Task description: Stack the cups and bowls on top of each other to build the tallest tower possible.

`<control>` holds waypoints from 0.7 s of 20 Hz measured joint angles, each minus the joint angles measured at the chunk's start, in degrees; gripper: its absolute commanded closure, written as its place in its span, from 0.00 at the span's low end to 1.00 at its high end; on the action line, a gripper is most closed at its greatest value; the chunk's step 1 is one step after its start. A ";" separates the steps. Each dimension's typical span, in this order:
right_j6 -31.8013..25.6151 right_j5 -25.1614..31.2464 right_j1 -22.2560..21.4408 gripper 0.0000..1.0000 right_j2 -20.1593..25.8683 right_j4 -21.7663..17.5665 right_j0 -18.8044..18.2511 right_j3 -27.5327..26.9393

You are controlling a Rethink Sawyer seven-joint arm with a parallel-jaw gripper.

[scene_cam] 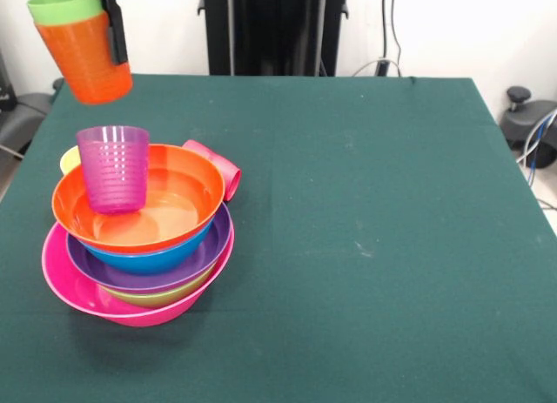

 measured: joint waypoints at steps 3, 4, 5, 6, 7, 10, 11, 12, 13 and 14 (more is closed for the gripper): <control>0.00 0.00 0.79 1.00 -0.02 -0.14 0.12 -0.31; 0.00 0.00 1.44 1.00 -0.07 -0.38 0.21 -0.69; 0.00 -0.06 3.00 1.00 -0.11 -1.06 0.35 -1.68; 0.00 -0.23 4.23 1.00 -0.12 -1.58 0.43 -2.45; 0.00 -0.29 5.24 1.00 -0.10 -1.80 0.44 -3.17; 0.00 0.02 7.03 1.00 -0.03 -2.07 0.43 -6.12; 0.00 -0.07 7.25 1.00 -0.12 -2.24 0.43 -7.15; 0.00 -0.37 7.94 1.00 -0.18 -2.49 0.44 -8.59; 0.00 -0.94 8.92 1.00 -0.20 -2.83 0.43 -9.75; 0.00 -1.46 9.66 1.00 -0.21 -3.11 0.43 -10.38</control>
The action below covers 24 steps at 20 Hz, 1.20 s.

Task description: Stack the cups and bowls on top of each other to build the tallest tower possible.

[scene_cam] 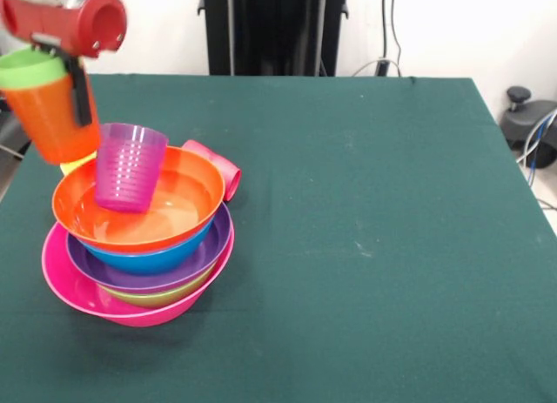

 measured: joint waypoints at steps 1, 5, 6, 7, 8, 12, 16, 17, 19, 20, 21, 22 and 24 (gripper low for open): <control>0.00 -0.84 1.18 1.00 -0.02 -0.38 0.00 -0.66; 0.00 -3.32 4.57 1.00 -0.15 -1.39 0.01 -1.07; 0.00 -4.22 5.97 1.00 -0.16 -1.81 0.05 -1.07; 0.00 -4.43 6.50 1.00 -0.16 -1.91 0.07 -1.05; 0.00 -4.52 6.73 1.00 -0.15 -2.00 0.08 -1.03; 0.00 -4.56 7.70 1.00 -0.16 -2.06 0.23 -0.11; 0.00 -4.54 5.93 1.00 -0.17 -1.94 0.24 2.66; 0.00 -4.43 4.93 1.00 -0.17 -1.73 0.24 3.55; 0.00 -3.93 3.23 1.00 -0.17 -1.29 0.28 4.79; 0.00 -3.60 2.43 1.00 -0.17 -1.05 0.31 5.24; 0.00 -3.12 1.27 1.00 -0.17 -0.62 0.37 5.80; 0.00 -2.82 0.52 1.00 -0.17 -0.33 0.44 6.09; 0.00 -2.19 -1.12 1.00 -0.17 0.26 0.66 6.49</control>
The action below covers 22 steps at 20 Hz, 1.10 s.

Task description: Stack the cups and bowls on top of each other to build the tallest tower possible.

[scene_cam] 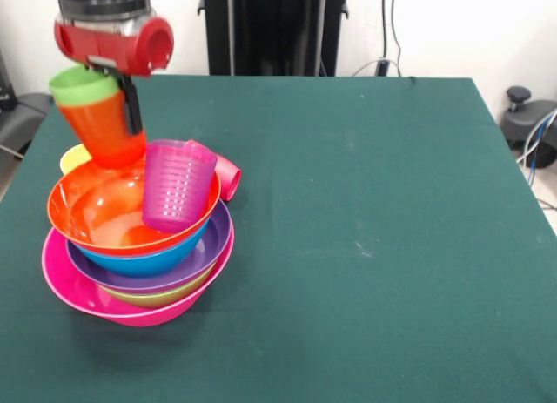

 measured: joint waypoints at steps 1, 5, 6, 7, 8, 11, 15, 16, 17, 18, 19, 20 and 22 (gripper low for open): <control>0.00 0.24 -0.54 1.00 0.00 0.14 0.11 0.02; 0.00 0.78 -2.21 1.00 -0.05 0.30 0.95 0.03; 0.00 0.81 -2.40 1.00 -0.07 0.30 1.11 0.03; 0.00 0.81 -2.44 1.00 -0.10 0.27 1.28 0.03; 0.00 0.81 -2.40 1.00 -0.18 0.24 1.55 0.03; 0.00 0.81 -1.60 1.00 -0.56 0.15 2.29 -0.21; 0.00 0.84 -0.03 1.00 -0.79 -0.27 2.84 -1.16; 0.00 0.84 -0.01 1.00 -0.81 -0.30 2.87 -1.35; 0.00 0.84 -0.03 1.00 -0.84 -0.32 2.87 -1.61; 0.00 0.83 -0.05 1.00 -0.87 -0.34 2.87 -1.86; 0.00 0.83 -0.03 1.00 -0.97 -0.37 2.87 -2.09; 0.00 0.83 -0.01 1.00 -1.03 -0.39 2.87 -2.13; 0.00 0.83 -0.01 1.00 -1.12 -0.48 2.87 -2.13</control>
